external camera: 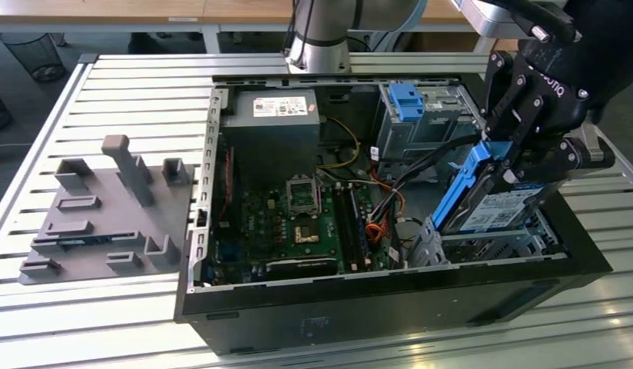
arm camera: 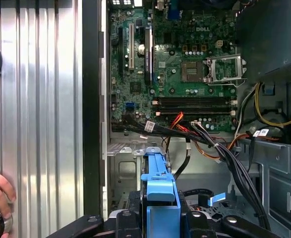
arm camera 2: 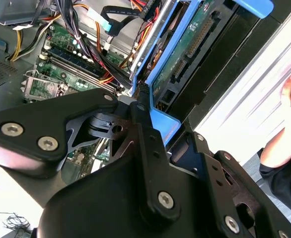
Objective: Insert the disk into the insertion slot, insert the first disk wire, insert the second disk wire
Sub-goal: 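Insert the disk into the insertion slot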
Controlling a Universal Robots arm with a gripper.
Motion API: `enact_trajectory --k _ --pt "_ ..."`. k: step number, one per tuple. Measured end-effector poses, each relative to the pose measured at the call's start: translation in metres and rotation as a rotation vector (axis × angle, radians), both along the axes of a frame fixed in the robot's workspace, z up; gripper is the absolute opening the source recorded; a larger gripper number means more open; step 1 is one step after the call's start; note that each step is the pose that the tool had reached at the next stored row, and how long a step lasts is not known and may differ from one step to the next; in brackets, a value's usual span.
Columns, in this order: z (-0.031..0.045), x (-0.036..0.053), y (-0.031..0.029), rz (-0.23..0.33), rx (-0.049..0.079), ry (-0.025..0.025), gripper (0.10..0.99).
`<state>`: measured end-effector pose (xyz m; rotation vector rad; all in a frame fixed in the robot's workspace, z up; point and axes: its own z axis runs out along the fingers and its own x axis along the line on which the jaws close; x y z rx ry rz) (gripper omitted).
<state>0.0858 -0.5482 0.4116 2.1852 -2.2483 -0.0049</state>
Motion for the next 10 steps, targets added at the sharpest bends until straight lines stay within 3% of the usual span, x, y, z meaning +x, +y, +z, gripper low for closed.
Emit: enact_trajectory --k 10 --pt "-0.0080 0.0000 0.0000 0.000 0.000 0.0000 0.369"
